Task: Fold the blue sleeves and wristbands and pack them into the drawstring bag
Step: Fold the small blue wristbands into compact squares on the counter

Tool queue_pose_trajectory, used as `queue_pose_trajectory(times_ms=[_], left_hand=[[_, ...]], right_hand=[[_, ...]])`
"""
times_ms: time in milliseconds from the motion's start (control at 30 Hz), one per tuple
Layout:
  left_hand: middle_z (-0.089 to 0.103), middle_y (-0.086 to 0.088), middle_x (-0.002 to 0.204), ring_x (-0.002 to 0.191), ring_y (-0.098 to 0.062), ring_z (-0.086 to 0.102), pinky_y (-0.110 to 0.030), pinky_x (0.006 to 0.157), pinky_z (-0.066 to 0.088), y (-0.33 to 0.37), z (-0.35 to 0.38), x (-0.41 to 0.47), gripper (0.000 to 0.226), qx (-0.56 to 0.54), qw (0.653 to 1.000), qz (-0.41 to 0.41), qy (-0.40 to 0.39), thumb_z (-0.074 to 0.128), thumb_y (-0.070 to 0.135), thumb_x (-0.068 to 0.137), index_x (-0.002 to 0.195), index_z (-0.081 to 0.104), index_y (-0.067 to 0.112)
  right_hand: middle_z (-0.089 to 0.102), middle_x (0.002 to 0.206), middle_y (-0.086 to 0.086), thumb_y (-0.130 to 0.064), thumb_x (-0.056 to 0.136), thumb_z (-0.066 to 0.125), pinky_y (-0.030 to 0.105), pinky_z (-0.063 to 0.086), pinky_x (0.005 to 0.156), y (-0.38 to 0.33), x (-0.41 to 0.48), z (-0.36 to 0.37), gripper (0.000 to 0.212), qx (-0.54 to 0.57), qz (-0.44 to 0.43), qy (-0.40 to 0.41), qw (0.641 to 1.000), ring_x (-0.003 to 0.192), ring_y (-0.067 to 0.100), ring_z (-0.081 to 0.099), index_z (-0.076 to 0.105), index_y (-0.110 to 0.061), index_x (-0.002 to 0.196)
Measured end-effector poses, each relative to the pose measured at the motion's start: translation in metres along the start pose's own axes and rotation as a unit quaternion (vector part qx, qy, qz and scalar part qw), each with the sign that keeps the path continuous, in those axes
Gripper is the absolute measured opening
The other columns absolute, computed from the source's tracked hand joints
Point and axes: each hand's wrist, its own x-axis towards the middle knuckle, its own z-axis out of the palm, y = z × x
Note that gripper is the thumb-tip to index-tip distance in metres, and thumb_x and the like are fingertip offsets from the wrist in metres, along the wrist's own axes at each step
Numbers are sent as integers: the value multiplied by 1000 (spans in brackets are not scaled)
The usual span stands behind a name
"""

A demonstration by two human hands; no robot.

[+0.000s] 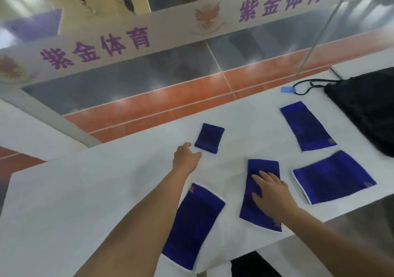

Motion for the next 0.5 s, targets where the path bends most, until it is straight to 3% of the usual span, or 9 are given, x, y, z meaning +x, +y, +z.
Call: queue_pose_trajectory(times_ms=[233,367,500], left_hand=[[52,-13,141,127,-31,53,-38,96,49,50,31,58,59,49,997,-12,55,64,25,93,145,43,8],[61,-12,123,108,-30,62,-40,86,57,62,38,76,42,76,994,-58,61,68,13,86,126,57,10],[69,-12,110,91,-26,63,-34,74,52,67,33,70,24,20,995,-98,30,57,1,88,109,67,6]], right_hand=[[17,166,-6,-44,99,44,37,19,123,27,13,6,63,5,-37,-36,999,153,20,14,24,-31,157],[20,165,-6,-43,98,47,39,21,122,32,17,-3,62,24,-47,-49,997,152,20,16,28,-31,155],[25,164,-6,-42,97,49,38,24,121,33,19,-15,60,62,-46,-71,994,150,20,19,35,-28,153]])
